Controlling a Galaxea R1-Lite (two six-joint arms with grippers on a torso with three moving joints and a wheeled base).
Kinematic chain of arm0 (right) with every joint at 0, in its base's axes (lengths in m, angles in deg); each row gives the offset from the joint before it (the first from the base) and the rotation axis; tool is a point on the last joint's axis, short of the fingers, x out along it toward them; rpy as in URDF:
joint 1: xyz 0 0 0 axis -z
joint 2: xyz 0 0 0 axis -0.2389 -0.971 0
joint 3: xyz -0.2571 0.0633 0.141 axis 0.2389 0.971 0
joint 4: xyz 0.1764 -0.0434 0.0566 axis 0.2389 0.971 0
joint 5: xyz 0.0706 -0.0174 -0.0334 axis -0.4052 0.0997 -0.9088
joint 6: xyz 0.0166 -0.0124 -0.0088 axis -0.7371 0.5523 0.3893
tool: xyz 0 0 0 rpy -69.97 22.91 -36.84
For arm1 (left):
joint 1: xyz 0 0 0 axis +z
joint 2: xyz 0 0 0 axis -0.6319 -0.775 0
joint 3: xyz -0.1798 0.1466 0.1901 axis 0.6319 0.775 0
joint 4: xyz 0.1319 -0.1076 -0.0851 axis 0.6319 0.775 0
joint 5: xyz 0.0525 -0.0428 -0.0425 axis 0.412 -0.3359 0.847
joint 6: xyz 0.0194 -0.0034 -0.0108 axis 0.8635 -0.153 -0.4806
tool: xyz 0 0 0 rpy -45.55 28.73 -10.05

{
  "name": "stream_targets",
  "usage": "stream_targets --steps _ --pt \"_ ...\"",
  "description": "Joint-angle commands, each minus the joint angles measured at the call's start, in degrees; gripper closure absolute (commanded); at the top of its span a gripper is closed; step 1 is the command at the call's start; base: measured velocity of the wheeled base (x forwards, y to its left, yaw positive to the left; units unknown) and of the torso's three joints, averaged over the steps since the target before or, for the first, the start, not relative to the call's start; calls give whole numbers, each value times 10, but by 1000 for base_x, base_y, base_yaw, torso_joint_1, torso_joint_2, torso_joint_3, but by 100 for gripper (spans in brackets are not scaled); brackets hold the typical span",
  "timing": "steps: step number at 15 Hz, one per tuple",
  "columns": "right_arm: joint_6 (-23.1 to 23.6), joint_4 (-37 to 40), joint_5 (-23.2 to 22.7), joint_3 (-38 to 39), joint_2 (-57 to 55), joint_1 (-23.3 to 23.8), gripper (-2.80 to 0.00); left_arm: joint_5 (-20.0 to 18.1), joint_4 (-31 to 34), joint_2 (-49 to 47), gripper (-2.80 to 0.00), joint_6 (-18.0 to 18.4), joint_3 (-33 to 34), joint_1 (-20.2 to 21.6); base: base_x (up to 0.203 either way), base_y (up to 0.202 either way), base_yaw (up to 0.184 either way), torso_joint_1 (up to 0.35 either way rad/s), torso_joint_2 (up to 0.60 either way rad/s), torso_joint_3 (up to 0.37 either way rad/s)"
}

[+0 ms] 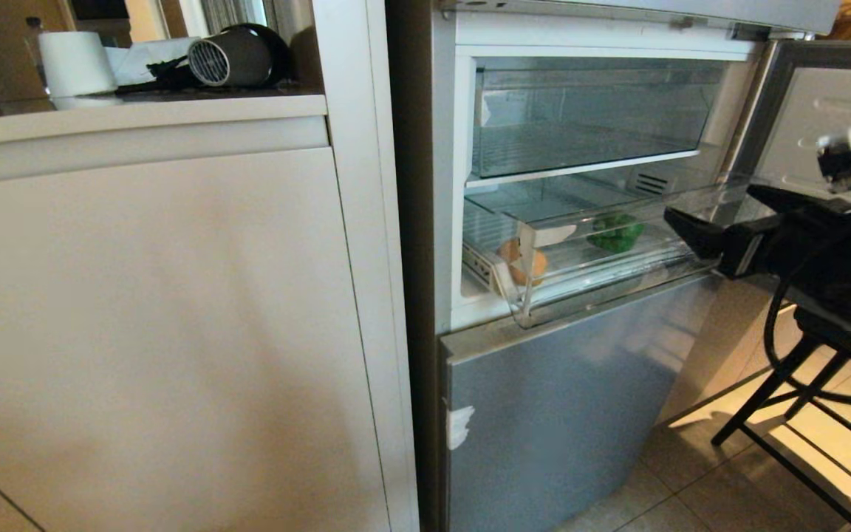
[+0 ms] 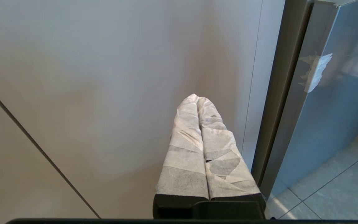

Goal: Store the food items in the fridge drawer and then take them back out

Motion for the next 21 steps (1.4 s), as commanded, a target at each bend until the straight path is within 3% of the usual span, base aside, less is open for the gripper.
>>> stream_targets --steps 1,4,6,7,11,18,21 --pt "-12 139 -7 -72 32 3 -280 0 0 0 0 0 6 0 0 0 0 0 0 0" --pt "-57 403 -42 -231 40 17 -280 0 0 0 0 0 6 0 0 0 0 0 0 0" --pt "-99 500 -65 -297 35 37 -280 0 0 0 0 0 6 0 0 0 0 0 0 0" --pt "-107 507 -68 -297 44 43 -280 0 -1 0 0 0 6 0 0 0 0 0 0 0" --pt "-89 512 -52 -167 180 52 -280 0 0 0 0 0 6 0 0 0 0 0 0 0" --pt "-57 515 -39 70 526 73 -280 0 0 0 0 0 6 0 0 0 0 0 0 0" --pt "-53 515 -31 141 595 74 -280 0 0 0 0 0 6 0 0 0 0 0 0 0"
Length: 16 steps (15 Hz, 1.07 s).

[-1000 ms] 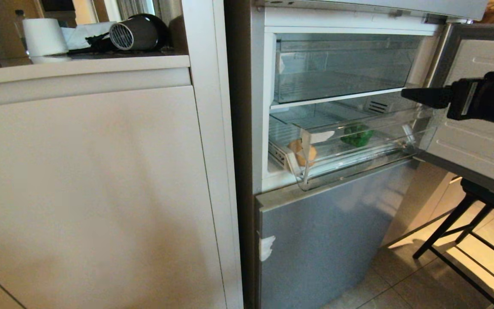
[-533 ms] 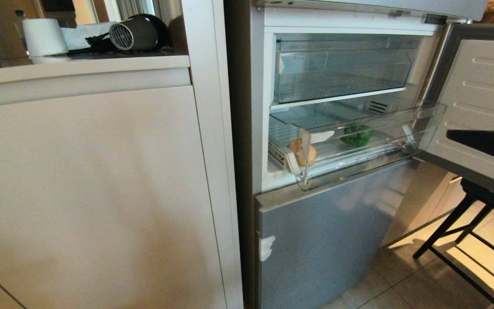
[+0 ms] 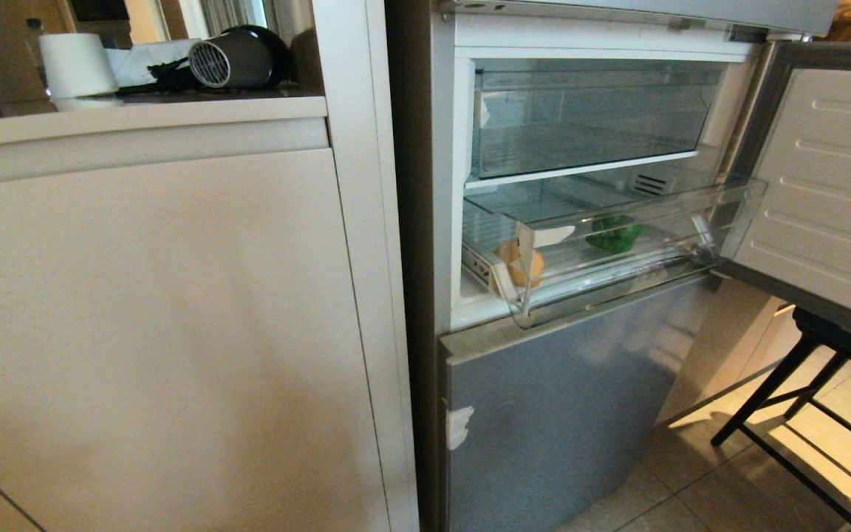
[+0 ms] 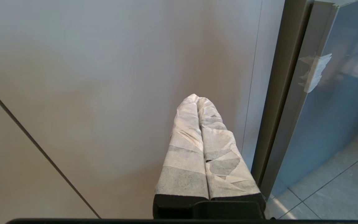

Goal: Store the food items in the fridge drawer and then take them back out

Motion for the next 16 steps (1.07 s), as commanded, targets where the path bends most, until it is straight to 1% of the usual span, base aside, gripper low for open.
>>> stream_targets --steps 1,3,5,7,9,10,11,12,14,16 --pt "0 -1 -1 44 65 0 -280 0 0 0 0 0 6 0 0 0 0 0 0 0" --pt "-1 -1 -2 90 99 -1 -280 0 0 0 0 0 6 0 0 0 0 0 0 0" --pt "-2 -1 -2 118 131 -2 -280 0 -1 0 0 0 6 0 0 0 0 0 0 0" --pt "0 -2 -3 153 171 -15 -280 0 0 0 0 0 6 0 0 0 0 0 0 0" --pt "14 -20 -3 209 184 -17 -280 1 -1 0 0 -2 6 0 0 0 0 0 0 0" --pt "23 -42 -3 242 198 -13 -280 1 -1 0 0 -7 6 0 0 0 0 0 0 0" --pt "41 -73 -3 282 212 -9 -280 2 -1 0 0 -9 6 0 0 0 0 0 0 0" --pt "54 -80 -2 303 231 -6 -280 2 -1 0 0 -12 6 0 0 0 0 0 0 0" --pt "66 -47 1 304 289 -3 -280 3 -2 0 0 -24 6 0 0 0 0 0 0 0" --pt "72 -13 18 302 312 -2 -280 3 -3 0 0 -32 6 0 0 0 0 52 -192 -153"
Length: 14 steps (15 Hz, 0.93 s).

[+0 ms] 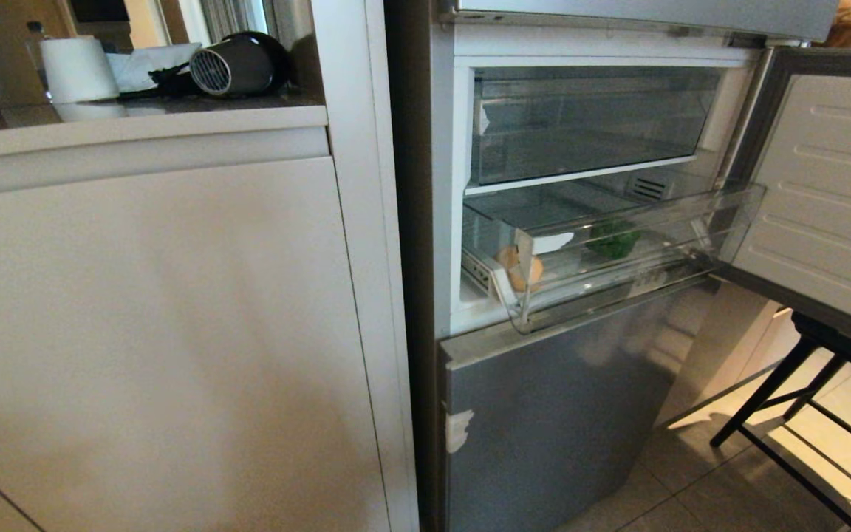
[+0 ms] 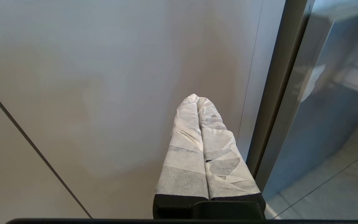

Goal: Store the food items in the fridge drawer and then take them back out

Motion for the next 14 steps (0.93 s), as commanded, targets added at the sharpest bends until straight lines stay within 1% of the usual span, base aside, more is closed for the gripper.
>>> stream_targets --steps 1,7,14 --pt "0 14 2 1 26 0 -280 3 -1 0 0 -2 6 0 0 0 0 73 -360 -277" --pt "-1 22 4 2 26 0 -280 5 -1 0 0 -2 6 0 0 0 0 145 -477 -341" --pt "-1 24 4 2 26 0 -280 5 -1 0 0 -2 6 0 0 0 0 199 -549 -352"
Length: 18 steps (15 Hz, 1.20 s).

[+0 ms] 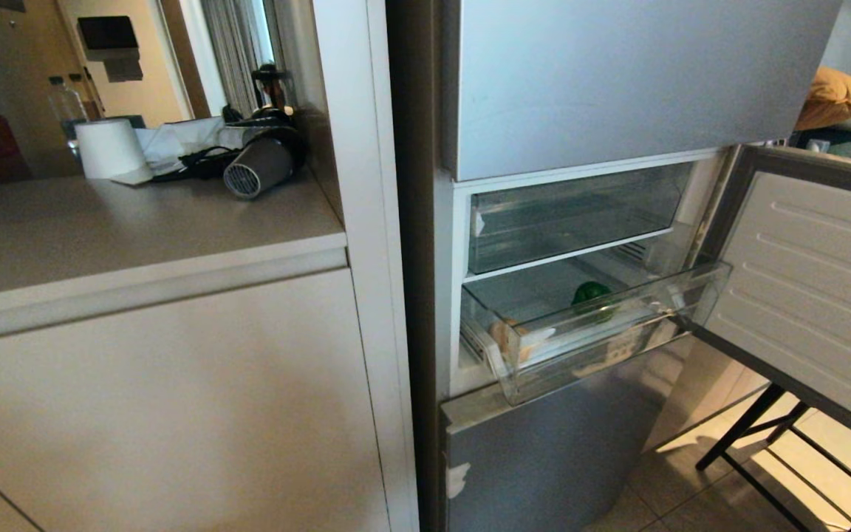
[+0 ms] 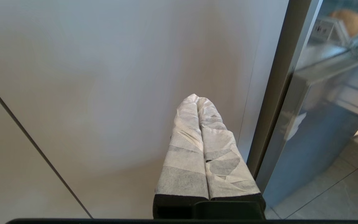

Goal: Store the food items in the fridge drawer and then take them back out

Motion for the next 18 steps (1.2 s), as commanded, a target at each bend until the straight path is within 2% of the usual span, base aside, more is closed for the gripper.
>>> stream_targets --steps 1,7,13,15,16,17,18 --pt "0 4 -1 0 -1 0 -280 0 0 0 0 0 6 0 0 0 0 237 -600 -370" --pt "-7 11 -1 0 -1 0 -280 0 0 0 0 0 6 0 0 0 0 214 -523 -313" --pt "-18 13 -1 0 -1 0 -280 0 0 0 0 0 6 0 0 0 0 145 -343 -192" --pt "-21 14 -1 0 -1 0 -280 0 0 0 0 0 6 0 0 0 0 13 -25 -15" --pt "-30 16 2 0 -1 0 -263 0 0 0 0 0 6 0 0 0 0 0 0 0" --pt "-48 16 5 0 -1 0 0 0 0 0 0 0 6 0 0 0 0 0 0 0" --pt "-49 16 6 0 -1 0 0 0 0 0 0 0 6 0 0 0 0 0 0 0"
